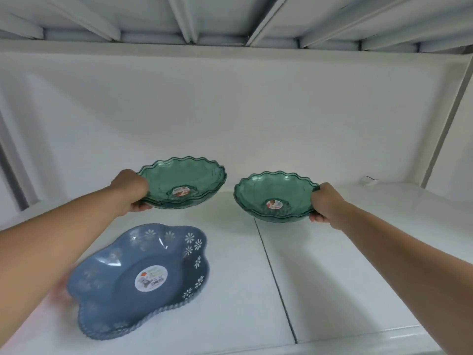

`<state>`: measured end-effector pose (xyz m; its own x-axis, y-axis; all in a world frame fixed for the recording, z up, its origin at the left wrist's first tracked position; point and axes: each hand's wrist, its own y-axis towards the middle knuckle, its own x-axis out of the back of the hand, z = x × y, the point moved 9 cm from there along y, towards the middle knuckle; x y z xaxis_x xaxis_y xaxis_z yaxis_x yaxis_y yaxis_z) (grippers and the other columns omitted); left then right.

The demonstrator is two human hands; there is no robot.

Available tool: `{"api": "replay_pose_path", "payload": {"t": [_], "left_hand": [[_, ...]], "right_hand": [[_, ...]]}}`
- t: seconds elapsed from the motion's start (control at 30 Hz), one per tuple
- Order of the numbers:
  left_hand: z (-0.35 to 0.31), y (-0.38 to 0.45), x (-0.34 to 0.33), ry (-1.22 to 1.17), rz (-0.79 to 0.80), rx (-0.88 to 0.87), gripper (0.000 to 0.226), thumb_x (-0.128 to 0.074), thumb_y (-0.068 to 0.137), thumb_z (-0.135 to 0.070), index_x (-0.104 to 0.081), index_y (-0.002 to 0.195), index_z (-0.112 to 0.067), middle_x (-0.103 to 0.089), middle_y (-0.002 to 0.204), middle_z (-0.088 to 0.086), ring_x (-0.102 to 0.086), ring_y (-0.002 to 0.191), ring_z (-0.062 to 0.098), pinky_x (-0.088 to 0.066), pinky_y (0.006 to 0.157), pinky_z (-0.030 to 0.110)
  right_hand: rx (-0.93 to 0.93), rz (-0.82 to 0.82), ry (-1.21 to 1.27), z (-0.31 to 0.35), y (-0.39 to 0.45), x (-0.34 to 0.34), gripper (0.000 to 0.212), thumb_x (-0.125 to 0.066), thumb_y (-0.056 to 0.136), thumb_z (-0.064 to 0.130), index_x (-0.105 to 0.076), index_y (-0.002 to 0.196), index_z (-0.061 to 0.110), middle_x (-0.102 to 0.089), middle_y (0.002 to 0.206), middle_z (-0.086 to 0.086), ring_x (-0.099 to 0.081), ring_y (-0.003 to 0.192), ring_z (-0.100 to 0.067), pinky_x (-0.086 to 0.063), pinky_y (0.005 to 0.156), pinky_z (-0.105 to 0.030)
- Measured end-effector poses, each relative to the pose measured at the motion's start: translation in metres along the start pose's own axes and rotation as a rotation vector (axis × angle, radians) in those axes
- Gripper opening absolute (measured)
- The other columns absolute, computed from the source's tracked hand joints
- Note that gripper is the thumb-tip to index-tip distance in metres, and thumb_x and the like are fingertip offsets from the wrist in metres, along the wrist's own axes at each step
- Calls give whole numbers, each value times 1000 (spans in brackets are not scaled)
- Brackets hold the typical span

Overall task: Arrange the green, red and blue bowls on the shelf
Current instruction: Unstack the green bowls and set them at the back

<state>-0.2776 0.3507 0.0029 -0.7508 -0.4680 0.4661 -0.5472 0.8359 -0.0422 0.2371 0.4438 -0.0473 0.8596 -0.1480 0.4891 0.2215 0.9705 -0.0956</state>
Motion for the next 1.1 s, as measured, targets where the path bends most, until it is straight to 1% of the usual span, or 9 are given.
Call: {"api": "replay_pose_path", "payload": {"t": [0.07, 0.13, 0.27, 0.37, 0.47, 0.57, 0.7, 0.9, 1.1], "left_hand": [[-6, -13, -18, 2, -10, 10, 24, -48, 101, 0, -67, 113, 10, -74, 91, 29, -67, 57, 33, -55, 39, 28], [-12, -23, -33, -1, -14, 18, 25, -47, 100, 1, -67, 112, 10, -73, 89, 28, -67, 55, 32, -54, 39, 28], [-23, -31, -50, 0, -32, 22, 25, -47, 101, 0, -68, 112, 9, -74, 91, 29, -67, 54, 32, -52, 37, 27], [-27, -30, -59, -2, -11, 12, 25, -47, 101, 0, -68, 113, 8, -76, 97, 31, -68, 57, 33, -55, 40, 29], [-27, -27, -65, 5, 14, 5, 25, -47, 101, 0, -68, 112, 8, -75, 98, 31, -68, 59, 34, -55, 40, 29], [-29, -21, -70, 1, 38, -3, 24, -48, 100, -1, -68, 111, 7, -75, 97, 29, -68, 58, 34, -55, 40, 29], [-29, -16, -82, -8, 49, -2, 23, -47, 101, -1, -66, 111, 6, -74, 97, 29, -68, 58, 34, -55, 38, 29], [-43, -26, -108, 24, 66, -16, 24, -43, 100, 2, -66, 106, 5, -73, 89, 26, -67, 53, 32, -53, 39, 29], [-69, -39, -135, 13, 25, -7, 22, -47, 100, 1, -68, 107, 6, -74, 91, 26, -68, 56, 33, -53, 37, 27]], "right_hand": [[-1, 5, -13, -12, 5, 21, 46, -30, 93, 9, -52, 132, -2, -65, 93, -25, -60, 61, -31, -52, 66, -38], [10, 7, -14, -17, 9, 38, 46, -31, 93, 9, -52, 132, -2, -65, 98, -25, -61, 59, -31, -53, 68, -40], [27, -10, -23, -19, 16, 59, 44, -31, 93, 7, -54, 130, -2, -66, 106, -25, -60, 48, -26, -54, 53, -30], [34, -30, -37, -20, 16, 67, 44, -29, 92, 4, -57, 125, -5, -65, 94, -23, -58, 43, -24, -48, 42, -24], [14, -48, -29, -21, 13, 72, 44, -29, 91, 3, -58, 124, -5, -65, 88, -21, -57, 41, -23, -46, 42, -23], [-24, -54, -32, -26, 14, 76, 44, -30, 92, 4, -59, 124, -3, -65, 89, -20, -56, 38, -22, -46, 41, -22], [-34, -85, -54, -31, 20, 87, 44, -31, 92, 5, -60, 124, -3, -67, 92, -22, -58, 43, -24, -48, 43, -24], [-30, -88, -38, -36, 41, 113, 45, -31, 91, 3, -62, 122, -7, -65, 80, -20, -54, 43, -23, -41, 39, -20], [-15, -55, 3, -50, 74, 144, 36, -32, 90, 2, -63, 110, 0, -65, 75, -18, -52, 41, -23, -40, 40, -22]]}}
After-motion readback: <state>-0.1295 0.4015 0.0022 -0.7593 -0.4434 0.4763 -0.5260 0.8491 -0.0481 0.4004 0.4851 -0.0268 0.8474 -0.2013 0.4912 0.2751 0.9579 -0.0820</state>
